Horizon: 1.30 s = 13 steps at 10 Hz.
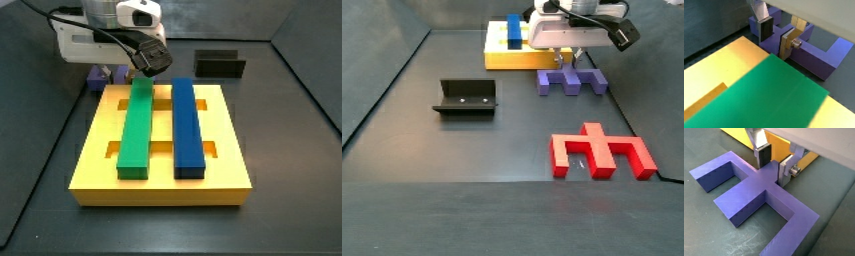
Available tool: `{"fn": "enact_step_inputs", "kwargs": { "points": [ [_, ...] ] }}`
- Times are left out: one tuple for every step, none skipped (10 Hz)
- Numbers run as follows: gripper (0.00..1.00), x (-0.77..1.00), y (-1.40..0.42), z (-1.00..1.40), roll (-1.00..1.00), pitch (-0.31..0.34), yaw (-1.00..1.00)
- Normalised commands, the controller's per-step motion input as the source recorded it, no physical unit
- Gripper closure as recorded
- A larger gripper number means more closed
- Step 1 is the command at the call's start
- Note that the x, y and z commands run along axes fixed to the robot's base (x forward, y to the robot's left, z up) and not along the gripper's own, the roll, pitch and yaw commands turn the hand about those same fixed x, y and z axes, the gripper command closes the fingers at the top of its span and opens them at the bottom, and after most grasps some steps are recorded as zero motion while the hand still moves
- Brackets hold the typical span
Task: Pick up the purple object. Move up. Place the purple object on the fixture. Regrasp the purple object. Move to above the board. Insert the purple object.
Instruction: Pick up the purple object, then move up.
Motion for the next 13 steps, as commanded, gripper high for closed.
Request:
{"fn": "enact_step_inputs", "kwargs": {
  "points": [
    [1.0,0.0,0.0,0.0,0.0,0.0,0.0],
    [1.0,0.0,0.0,0.0,0.0,0.0,0.0],
    [1.0,0.0,0.0,0.0,0.0,0.0,0.0],
    [1.0,0.0,0.0,0.0,0.0,0.0,0.0],
    [1.0,0.0,0.0,0.0,0.0,0.0,0.0],
    [1.0,0.0,0.0,0.0,0.0,0.0,0.0],
    [1.0,0.0,0.0,0.0,0.0,0.0,0.0],
    [1.0,0.0,0.0,0.0,0.0,0.0,0.0],
    [1.0,0.0,0.0,0.0,0.0,0.0,0.0],
    [1.0,0.0,0.0,0.0,0.0,0.0,0.0],
    [1.0,0.0,0.0,0.0,0.0,0.0,0.0],
    [1.0,0.0,0.0,0.0,0.0,0.0,0.0],
    [1.0,0.0,0.0,0.83,0.0,0.0,0.0]
  ]
}}
